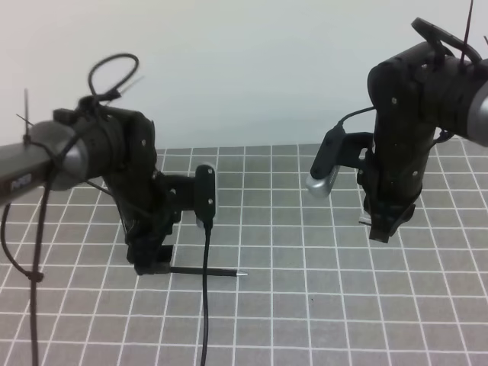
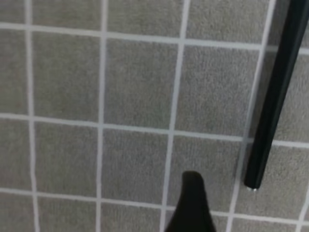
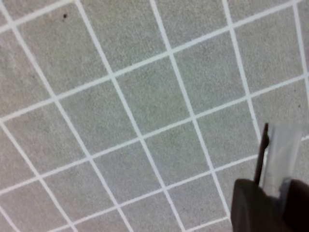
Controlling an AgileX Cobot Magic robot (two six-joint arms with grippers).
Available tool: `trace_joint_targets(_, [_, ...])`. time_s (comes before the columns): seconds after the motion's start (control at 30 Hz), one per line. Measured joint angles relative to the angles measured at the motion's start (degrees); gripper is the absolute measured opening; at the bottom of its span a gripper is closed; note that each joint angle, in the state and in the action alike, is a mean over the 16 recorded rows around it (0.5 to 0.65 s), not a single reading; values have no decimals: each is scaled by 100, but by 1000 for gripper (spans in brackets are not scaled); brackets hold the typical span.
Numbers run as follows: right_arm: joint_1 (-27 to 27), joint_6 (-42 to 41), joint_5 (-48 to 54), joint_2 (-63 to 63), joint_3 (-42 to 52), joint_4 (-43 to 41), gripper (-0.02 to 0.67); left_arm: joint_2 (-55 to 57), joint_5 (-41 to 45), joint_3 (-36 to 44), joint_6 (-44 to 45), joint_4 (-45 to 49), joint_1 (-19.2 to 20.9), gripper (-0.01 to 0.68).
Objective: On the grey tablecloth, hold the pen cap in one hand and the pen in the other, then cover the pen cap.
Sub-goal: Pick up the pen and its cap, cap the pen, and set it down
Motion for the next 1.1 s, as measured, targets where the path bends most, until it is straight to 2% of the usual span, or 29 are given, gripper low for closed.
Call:
trace_joint_targets(0.33, [0, 29, 4, 0, 0, -85, 93, 323, -141, 0, 133, 91, -34, 418])
trace_joint_targets(0.7, [0, 57, 43, -8, 2, -93, 87, 501, -153, 0, 170, 78, -34, 393])
trace_joint_targets(1.1, [0, 122, 10, 0, 0, -90, 93, 691, -156, 0, 170, 67, -34, 250])
